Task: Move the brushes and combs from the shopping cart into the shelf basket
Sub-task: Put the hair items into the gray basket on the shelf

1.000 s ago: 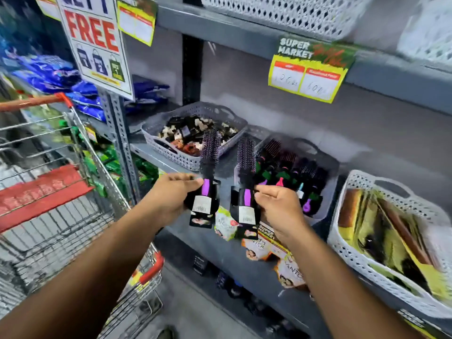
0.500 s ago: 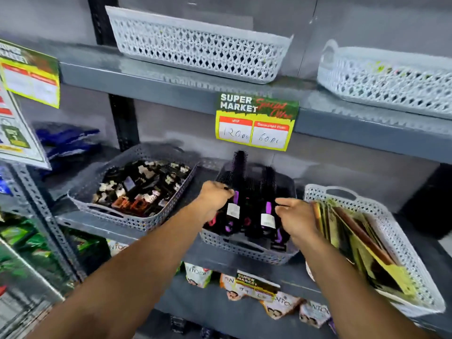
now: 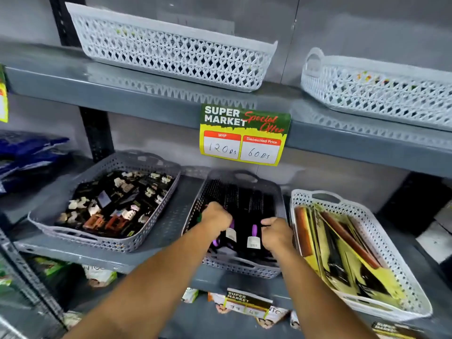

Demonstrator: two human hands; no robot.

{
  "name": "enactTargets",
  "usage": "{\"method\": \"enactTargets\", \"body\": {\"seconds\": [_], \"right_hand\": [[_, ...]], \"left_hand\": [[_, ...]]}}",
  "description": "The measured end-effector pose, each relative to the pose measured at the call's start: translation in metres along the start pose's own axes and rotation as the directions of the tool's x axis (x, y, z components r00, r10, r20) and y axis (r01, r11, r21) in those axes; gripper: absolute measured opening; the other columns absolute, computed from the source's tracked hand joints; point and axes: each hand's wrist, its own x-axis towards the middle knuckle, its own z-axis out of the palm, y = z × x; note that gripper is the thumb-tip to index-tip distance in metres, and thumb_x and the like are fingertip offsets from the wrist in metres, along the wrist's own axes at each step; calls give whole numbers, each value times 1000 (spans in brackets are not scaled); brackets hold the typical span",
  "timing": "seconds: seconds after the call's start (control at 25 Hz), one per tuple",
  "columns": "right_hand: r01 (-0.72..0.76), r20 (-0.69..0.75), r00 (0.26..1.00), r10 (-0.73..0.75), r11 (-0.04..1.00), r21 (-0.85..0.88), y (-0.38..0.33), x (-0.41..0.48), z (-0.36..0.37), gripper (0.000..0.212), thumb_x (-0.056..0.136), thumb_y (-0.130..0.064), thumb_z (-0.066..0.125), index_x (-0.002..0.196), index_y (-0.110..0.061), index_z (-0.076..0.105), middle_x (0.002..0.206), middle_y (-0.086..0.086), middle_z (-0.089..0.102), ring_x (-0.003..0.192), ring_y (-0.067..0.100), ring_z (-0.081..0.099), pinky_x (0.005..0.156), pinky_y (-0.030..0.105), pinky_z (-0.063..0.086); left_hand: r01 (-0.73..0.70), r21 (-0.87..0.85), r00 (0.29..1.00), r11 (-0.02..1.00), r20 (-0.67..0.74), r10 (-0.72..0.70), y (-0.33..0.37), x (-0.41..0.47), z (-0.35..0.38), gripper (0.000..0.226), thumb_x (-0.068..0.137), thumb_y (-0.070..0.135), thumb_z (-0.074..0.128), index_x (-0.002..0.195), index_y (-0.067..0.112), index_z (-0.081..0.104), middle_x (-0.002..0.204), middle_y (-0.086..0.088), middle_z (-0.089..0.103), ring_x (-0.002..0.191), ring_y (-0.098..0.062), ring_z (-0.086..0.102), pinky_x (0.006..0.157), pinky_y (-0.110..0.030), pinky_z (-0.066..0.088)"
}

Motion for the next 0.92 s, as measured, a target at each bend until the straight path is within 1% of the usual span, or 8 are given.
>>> {"method": "enactTargets", "body": {"seconds": [0.04, 0.16, 0.32, 0.44, 0.52, 0.68, 0.8, 0.92], "right_hand": [[-12, 14, 1000, 12, 1000, -21, 0, 1, 1, 30, 85, -6, 50, 111, -11, 66, 121, 15, 64, 106, 31, 61, 85, 26, 48], [-7, 32, 999, 10, 997, -81, 2, 4, 3, 34, 83, 1, 49, 112, -10, 64, 124, 14, 62, 112, 31, 58, 92, 29, 47], [9, 23, 1000, -6, 990, -139, 1, 3, 4, 32, 82, -2, 51, 111, -7, 63, 122, 16, 63, 113, 32, 58, 90, 29, 44], [52, 19, 999, -49, 979, -199, -2, 0, 3, 27, 82, -4, 53, 107, -3, 63, 118, 19, 65, 109, 35, 59, 89, 34, 47], [69, 19, 998, -66, 975, -213, -3, -1, 2, 29, 81, -4, 54, 109, -1, 62, 117, 20, 64, 108, 36, 59, 89, 35, 48], [97, 16, 995, -96, 971, -220, -3, -7, -1, 32, 80, -1, 53, 111, -2, 61, 118, 20, 64, 108, 36, 59, 87, 35, 48], [117, 15, 993, -116, 973, -198, -3, -13, -7, 35, 80, 3, 50, 113, -3, 59, 118, 21, 64, 107, 37, 59, 85, 37, 50], [162, 1, 986, -165, 973, -163, -5, -20, -11, 40, 80, 4, 49, 118, -6, 58, 121, 20, 61, 107, 36, 59, 85, 37, 50]], "left_hand": [[2, 54, 1000, 999, 10, -2, 2, 0, -1, 24, 79, 3, 59, 101, -3, 67, 105, -23, 70, 98, -35, 67, 74, -34, 53], [-11, 216, 999, 976, 39, 3, 8, -2, -3, 30, 79, -2, 59, 109, -4, 64, 114, -23, 67, 104, -34, 66, 80, -35, 54], [-11, 370, 1000, 929, -1, 12, 14, -9, -3, 41, 82, 0, 51, 123, 2, 55, 128, -22, 60, 115, -36, 60, 93, -42, 51], [-12, 440, 999, 898, -23, 24, 13, -14, -1, 42, 83, 1, 49, 124, 3, 55, 130, -22, 58, 119, -37, 54, 95, -43, 49], [-13, 457, 999, 889, -39, 34, 12, -16, 0, 42, 82, 1, 49, 123, 3, 56, 130, -21, 57, 121, -38, 51, 94, -42, 48], [-28, 464, 996, 885, -64, 66, 8, -21, 3, 40, 82, 1, 49, 121, 4, 57, 128, -20, 57, 119, -38, 52, 93, -42, 47], [-50, 457, 993, 888, -69, 92, 4, -26, 2, 36, 81, 2, 50, 115, 5, 59, 123, -20, 60, 115, -37, 55, 89, -42, 48], [-111, 434, 983, 894, -83, 162, 0, -33, -7, 26, 82, 7, 52, 106, 4, 63, 116, -21, 65, 109, -38, 60, 87, -41, 51]]}}
